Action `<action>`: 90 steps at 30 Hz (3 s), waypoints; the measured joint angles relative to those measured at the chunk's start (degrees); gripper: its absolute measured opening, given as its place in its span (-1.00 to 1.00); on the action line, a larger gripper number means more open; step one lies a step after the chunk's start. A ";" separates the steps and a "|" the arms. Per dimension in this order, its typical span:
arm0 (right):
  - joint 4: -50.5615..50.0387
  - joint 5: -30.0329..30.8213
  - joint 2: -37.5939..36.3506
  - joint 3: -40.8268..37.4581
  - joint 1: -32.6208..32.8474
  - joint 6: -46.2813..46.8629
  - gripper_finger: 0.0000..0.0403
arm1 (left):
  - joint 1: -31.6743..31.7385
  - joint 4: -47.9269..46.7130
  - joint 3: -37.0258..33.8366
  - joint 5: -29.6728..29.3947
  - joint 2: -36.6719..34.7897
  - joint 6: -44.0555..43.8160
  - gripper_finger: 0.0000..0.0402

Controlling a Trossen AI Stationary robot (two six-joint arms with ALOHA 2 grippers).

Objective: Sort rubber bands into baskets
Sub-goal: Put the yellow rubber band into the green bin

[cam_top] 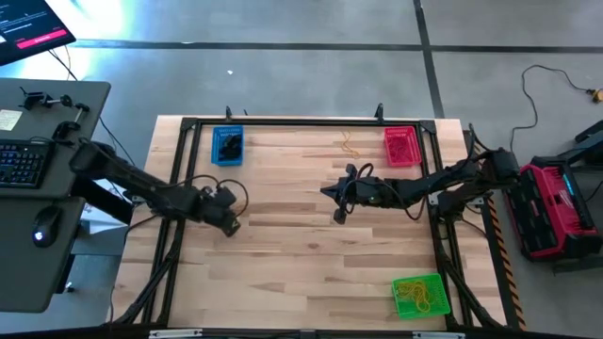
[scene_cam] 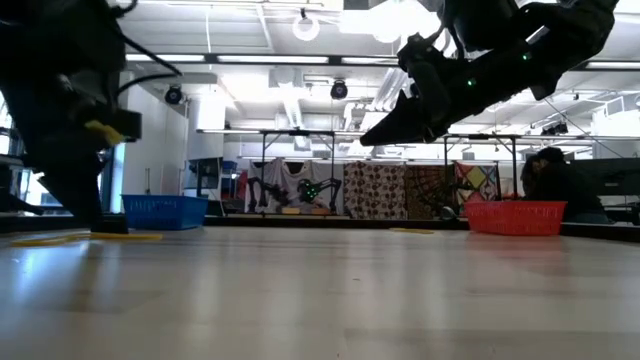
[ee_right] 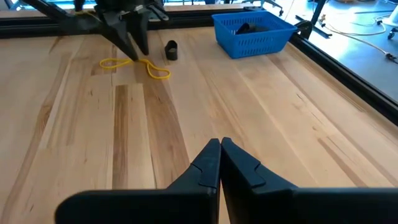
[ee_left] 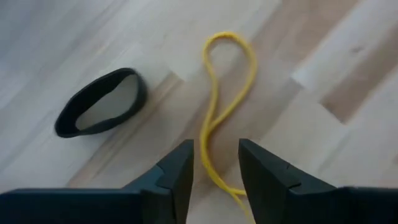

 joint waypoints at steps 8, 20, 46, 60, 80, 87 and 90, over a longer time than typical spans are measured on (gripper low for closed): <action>-0.34 0.00 0.00 0.01 0.06 0.00 -1.00 | 4.73 1.00 0.04 3.63 3.77 1.70 -0.46; -2.54 -1.16 -1.14 0.07 0.38 -0.42 -1.00 | 4.76 4.47 -0.04 5.81 3.83 12.18 -0.97; 6.54 5.17 3.42 0.11 11.36 -3.69 -0.11 | 3.11 54.14 4.26 -1.36 12.65 29.16 -1.00; 5.49 8.49 8.31 4.66 11.39 -9.42 -0.08 | 6.76 54.12 17.87 1.72 23.77 29.24 -1.00; -6.69 15.02 8.33 9.62 12.41 -15.43 -0.10 | 8.60 54.59 20.26 4.49 25.71 29.72 -1.00; -7.52 13.83 8.33 9.62 11.78 -14.46 -0.49 | 8.58 55.15 20.26 5.03 25.71 30.20 -1.00; -8.34 9.64 8.33 9.62 10.81 -13.28 -0.71 | 8.56 56.76 20.24 6.20 25.71 31.73 -1.00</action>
